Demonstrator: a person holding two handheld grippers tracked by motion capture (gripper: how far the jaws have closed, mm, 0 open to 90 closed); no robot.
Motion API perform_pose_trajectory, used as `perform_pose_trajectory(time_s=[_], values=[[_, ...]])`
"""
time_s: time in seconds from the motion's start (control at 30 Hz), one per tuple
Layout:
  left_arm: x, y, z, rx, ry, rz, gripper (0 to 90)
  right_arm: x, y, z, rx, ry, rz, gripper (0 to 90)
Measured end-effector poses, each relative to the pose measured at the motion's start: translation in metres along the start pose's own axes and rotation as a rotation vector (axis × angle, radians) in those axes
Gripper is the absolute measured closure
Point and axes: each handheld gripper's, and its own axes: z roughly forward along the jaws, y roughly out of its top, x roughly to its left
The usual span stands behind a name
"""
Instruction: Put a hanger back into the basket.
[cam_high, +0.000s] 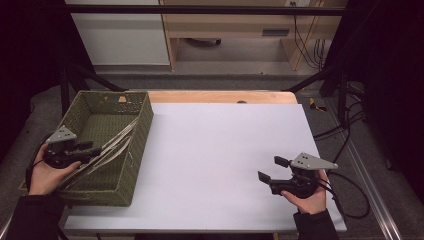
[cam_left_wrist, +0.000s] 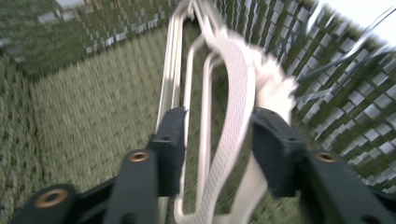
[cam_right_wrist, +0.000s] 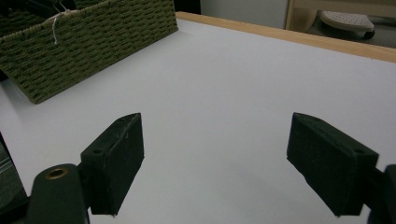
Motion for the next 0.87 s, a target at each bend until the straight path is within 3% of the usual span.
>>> perform_pose_trajectory(time_s=[0.07,0.13,0.17,0.2,0.23,0.43,0.47,0.53,0.57,0.6,0.63,0.73,0.87], values=[[-0.002,0.004,-0.008,-0.049,0.01,-0.024,45.2,0.0,0.0,0.0,0.0,0.0,0.001,19.3],[-0.009,0.012,-0.019,-0.11,-0.01,-0.058,39.9,0.0,0.0,0.0,-0.004,0.0,-0.001,19.2],[-0.009,0.012,-0.019,-0.11,-0.01,-0.058,37.6,0.0,0.0,0.0,-0.004,0.0,-0.001,19.2],[-0.017,0.017,-0.026,-0.154,-0.019,-0.067,34.0,0.0,0.001,-0.001,-0.008,-0.001,0.001,19.2],[-0.017,0.017,-0.026,-0.154,-0.019,-0.067,30.6,-0.001,0.001,-0.002,-0.009,0.0,0.003,19.2],[-0.052,0.034,-0.037,-0.275,-0.065,-0.06,19.8,-0.001,0.001,-0.004,-0.017,-0.001,0.007,19.1],[-0.064,0.037,-0.037,-0.301,-0.098,-0.056,17.9,-0.001,0.001,-0.004,-0.017,0.001,0.008,19.1],[-0.076,0.038,-0.036,-0.332,-0.129,-0.046,15.9,-0.002,0.001,-0.005,-0.019,0.0,0.01,19.1],[-0.076,0.038,-0.036,-0.332,-0.129,-0.046,14.5,-0.002,0.001,-0.005,-0.022,0.001,0.008,18.9],[-0.088,0.038,-0.033,-0.351,-0.15,-0.042,13.3,-0.003,0.001,-0.006,-0.022,0.002,0.003,18.9],[-0.088,0.038,-0.033,-0.351,-0.15,-0.042,12.8,-0.002,0.001,-0.006,-0.026,0.0,0.014,18.8],[-0.109,0.035,-0.025,-0.365,-0.184,-0.034,10.9,-0.003,0.001,-0.008,-0.033,-0.001,0.013,18.5],[-0.122,0.034,-0.019,-0.371,-0.217,-0.029,10.5,-0.004,0.001,-0.011,-0.047,-0.01,0.013,17.4]])
